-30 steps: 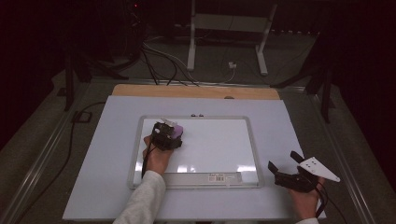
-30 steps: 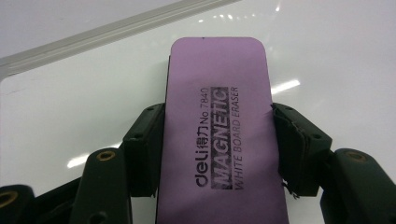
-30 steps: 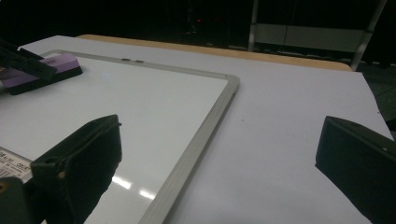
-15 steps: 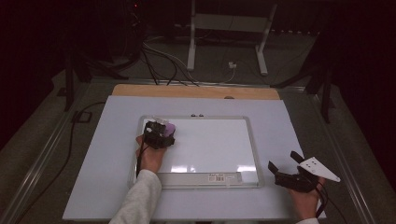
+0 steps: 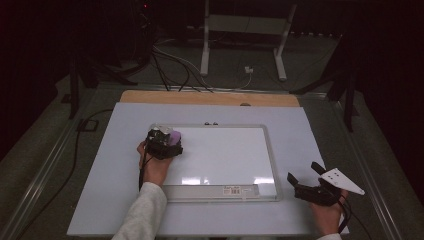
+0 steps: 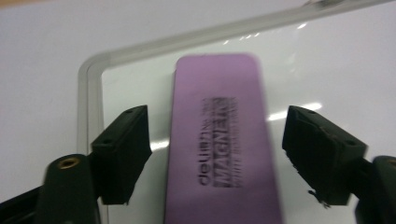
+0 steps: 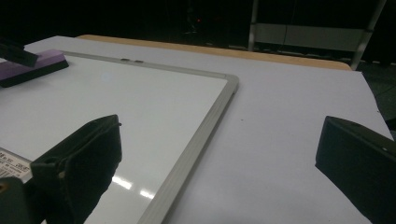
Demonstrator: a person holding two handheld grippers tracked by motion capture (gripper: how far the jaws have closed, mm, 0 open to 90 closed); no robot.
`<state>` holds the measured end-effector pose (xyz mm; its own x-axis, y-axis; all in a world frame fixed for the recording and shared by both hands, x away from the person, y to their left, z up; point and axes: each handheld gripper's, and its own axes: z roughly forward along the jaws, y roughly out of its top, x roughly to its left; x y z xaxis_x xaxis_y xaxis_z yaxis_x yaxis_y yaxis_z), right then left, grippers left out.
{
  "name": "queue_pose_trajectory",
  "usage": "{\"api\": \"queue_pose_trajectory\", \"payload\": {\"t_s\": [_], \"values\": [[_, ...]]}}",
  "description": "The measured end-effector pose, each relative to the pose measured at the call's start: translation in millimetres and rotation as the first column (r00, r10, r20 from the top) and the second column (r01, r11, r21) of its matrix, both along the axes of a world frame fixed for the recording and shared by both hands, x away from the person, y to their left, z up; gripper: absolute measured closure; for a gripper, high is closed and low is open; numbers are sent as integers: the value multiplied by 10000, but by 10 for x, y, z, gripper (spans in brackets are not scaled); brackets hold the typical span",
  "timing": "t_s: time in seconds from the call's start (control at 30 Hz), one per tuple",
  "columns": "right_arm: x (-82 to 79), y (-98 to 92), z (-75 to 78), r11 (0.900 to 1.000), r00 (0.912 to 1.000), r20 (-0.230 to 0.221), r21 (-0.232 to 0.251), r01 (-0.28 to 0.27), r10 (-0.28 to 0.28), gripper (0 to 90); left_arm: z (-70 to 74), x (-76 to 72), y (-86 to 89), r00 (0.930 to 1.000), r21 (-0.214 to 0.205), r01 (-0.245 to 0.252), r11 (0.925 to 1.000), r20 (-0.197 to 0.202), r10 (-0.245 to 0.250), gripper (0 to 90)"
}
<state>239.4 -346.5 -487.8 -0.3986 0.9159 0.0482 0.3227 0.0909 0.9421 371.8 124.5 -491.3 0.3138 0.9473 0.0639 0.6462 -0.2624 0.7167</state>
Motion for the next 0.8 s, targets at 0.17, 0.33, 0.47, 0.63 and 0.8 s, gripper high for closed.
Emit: {"api": "queue_pose_trajectory", "payload": {"t_s": [0.17,0.33,0.47,0.63,0.8], "values": [[-5,11,4,10000,10000,21,-35,-26,26,6,20,-111,-65,9940,744,1027,9919,299,-1051,293],[-7,1,6,10000,10000,23,-11,5,-5,6,-46,-122,11,9940,850,1083,9905,74,-1093,316],[-4,8,4,10000,10000,26,-27,-9,9,6,-33,-115,38,9942,1022,1076,9889,-51,-1077,320],[-9,3,7,10000,10000,29,-7,11,-11,6,-39,-94,93,9965,952,841,9919,-86,-837,312],[-7,3,6,10000,10000,32,-23,2,-2,6,-56,-116,158,9975,974,693,9928,-185,-678,334]]}}
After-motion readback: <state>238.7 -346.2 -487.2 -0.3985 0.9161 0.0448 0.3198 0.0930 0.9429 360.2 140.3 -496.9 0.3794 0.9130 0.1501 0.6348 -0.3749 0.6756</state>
